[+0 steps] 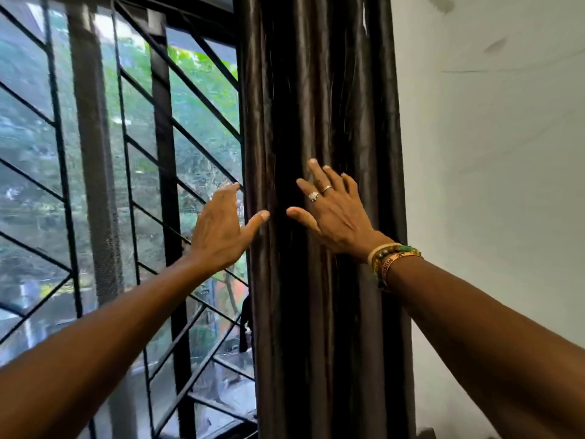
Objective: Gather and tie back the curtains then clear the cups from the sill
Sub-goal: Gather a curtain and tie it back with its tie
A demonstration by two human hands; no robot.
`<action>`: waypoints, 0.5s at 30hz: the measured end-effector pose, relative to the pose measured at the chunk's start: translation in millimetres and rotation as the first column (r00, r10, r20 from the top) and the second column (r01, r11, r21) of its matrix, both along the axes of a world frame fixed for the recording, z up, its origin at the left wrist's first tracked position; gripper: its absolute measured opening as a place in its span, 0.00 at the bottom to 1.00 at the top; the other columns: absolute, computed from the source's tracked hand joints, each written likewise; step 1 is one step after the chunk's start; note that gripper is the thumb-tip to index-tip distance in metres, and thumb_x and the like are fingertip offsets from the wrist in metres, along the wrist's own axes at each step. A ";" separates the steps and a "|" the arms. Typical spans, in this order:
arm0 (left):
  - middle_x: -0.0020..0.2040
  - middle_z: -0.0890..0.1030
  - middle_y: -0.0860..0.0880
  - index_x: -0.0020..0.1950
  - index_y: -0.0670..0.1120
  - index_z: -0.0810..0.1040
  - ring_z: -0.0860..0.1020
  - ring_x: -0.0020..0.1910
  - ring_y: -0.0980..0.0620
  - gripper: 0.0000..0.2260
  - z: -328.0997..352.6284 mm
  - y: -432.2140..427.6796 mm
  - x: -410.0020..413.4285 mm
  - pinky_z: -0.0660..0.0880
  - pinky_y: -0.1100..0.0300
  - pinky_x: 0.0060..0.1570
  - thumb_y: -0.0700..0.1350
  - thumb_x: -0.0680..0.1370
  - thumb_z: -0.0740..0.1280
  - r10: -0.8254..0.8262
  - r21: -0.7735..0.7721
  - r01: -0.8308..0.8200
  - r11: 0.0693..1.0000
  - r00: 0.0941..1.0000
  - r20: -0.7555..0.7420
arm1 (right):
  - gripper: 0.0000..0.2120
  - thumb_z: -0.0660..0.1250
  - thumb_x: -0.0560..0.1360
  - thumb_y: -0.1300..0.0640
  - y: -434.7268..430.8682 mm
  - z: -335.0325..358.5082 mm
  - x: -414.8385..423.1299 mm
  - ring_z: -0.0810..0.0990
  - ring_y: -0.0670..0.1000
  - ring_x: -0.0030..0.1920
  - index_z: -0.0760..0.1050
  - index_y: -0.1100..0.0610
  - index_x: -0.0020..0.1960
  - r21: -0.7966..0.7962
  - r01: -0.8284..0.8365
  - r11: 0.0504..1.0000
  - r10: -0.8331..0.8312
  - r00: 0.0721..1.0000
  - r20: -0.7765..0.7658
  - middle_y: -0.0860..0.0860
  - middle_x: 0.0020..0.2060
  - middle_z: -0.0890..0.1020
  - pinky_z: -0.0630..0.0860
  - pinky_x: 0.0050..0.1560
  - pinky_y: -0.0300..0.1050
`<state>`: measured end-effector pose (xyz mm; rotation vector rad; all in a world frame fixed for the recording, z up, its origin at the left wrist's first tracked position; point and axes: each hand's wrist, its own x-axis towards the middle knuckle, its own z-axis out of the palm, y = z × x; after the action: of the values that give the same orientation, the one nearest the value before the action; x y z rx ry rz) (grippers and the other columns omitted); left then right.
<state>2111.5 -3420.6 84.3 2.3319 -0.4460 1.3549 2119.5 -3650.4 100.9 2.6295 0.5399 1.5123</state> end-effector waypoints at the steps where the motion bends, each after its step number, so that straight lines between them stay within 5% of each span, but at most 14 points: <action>1: 0.73 0.68 0.42 0.76 0.42 0.62 0.67 0.72 0.43 0.38 1.3 -7.3 1.5 0.64 0.49 0.70 0.64 0.76 0.66 -0.015 -0.052 0.015 0.999 1.000 -0.010 | 0.37 0.44 0.78 0.31 -9.0 -2.1 4.8 0.55 0.59 0.78 0.62 0.52 0.78 0.020 -0.010 1.000 0.010 1.000 -0.018 0.56 0.80 0.52 0.54 0.75 0.62; 7: 0.65 0.77 0.45 0.72 0.46 0.68 0.78 0.60 0.44 0.35 13.1 -35.3 32.7 0.74 0.53 0.56 0.59 0.71 0.75 -0.067 -0.280 0.069 0.958 0.998 0.018 | 0.35 0.46 0.80 0.32 -42.2 -12.7 41.6 0.66 0.59 0.73 0.64 0.55 0.76 0.219 0.014 0.976 0.004 0.997 -0.082 0.57 0.77 0.62 0.62 0.71 0.59; 12: 0.63 0.79 0.41 0.76 0.45 0.65 0.77 0.60 0.39 0.27 22.3 -40.0 62.3 0.70 0.56 0.52 0.43 0.78 0.68 -0.086 -0.268 0.131 0.955 0.981 0.173 | 0.37 0.50 0.80 0.33 -49.1 -5.4 70.2 0.70 0.59 0.69 0.62 0.59 0.76 0.455 -0.044 0.890 0.135 0.976 -0.171 0.56 0.74 0.66 0.67 0.69 0.61; 15: 0.64 0.77 0.38 0.80 0.46 0.56 0.77 0.59 0.35 0.31 27.1 -41.5 76.2 0.73 0.49 0.53 0.40 0.79 0.65 -0.070 -0.256 0.121 0.959 0.977 0.200 | 0.38 0.52 0.79 0.32 -43.4 12.9 82.7 0.71 0.59 0.69 0.61 0.60 0.76 0.594 -0.093 0.799 0.260 0.945 -0.201 0.58 0.73 0.67 0.69 0.69 0.60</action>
<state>2187.7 -3462.1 111.5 1.9495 -0.3987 1.4952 2202.2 -3693.8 113.7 3.3841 0.3939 1.5699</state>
